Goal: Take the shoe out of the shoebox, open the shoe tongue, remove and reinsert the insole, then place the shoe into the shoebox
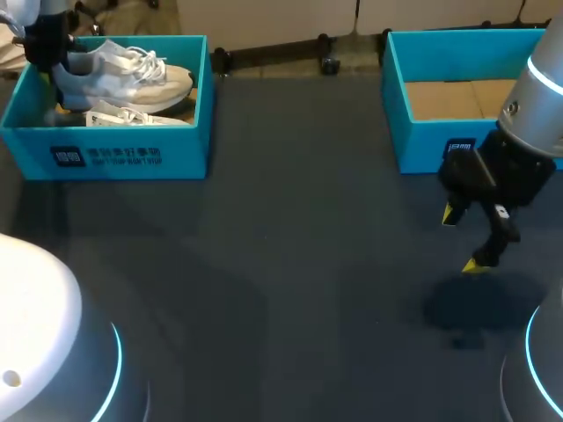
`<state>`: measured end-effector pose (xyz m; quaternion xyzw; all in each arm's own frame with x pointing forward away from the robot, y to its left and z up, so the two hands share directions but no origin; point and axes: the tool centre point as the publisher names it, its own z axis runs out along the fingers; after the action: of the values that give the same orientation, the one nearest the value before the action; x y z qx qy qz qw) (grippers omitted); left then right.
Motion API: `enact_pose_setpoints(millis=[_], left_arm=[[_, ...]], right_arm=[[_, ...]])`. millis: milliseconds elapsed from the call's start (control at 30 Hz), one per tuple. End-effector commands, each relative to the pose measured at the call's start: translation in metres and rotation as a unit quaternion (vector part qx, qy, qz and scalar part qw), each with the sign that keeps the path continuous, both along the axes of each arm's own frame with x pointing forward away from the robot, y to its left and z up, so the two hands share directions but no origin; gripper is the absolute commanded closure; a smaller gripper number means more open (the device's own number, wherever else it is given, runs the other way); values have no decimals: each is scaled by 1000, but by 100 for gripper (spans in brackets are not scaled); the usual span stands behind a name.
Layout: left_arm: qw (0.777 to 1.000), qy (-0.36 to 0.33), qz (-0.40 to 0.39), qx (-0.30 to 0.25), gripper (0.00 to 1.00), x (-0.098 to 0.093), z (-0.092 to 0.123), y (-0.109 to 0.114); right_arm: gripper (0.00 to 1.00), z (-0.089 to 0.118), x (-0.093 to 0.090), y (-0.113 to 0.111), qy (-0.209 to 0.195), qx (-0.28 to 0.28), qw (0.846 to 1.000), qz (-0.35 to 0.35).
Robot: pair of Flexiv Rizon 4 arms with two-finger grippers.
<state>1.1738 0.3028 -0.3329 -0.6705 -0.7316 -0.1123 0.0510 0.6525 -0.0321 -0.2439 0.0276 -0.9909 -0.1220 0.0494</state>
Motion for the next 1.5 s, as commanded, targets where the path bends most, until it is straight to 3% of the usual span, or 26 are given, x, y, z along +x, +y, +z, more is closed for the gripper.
enact_pose_setpoints(millis=[33,1000,1167,1233,1267,1300,1500], left_arm=[[1000,5,1,5,100,6,-10,-1],[1000,15,-21,6,100,21,-42,-9],[999,14,-31,-1,63,20,-40,-12],[999,13,-34,-7,54,20,-37,-13],[999,13,-34,-7,54,20,-37,-13],[999,11,-37,-12,31,19,-35,-13],[999,12,-37,-24,18,18,-28,-16]], right_arm=[[0,-1,1,1,0,-2,1000,0],[0,-1,1,1,0,-2,1000,0],[0,-1,1,1,0,-2,1000,0],[0,-1,1,1,0,-2,1000,0],[0,-1,1,1,0,-2,1000,0],[0,-1,1,1,0,-2,1000,0],[0,-1,1,1,0,-2,1000,0]])
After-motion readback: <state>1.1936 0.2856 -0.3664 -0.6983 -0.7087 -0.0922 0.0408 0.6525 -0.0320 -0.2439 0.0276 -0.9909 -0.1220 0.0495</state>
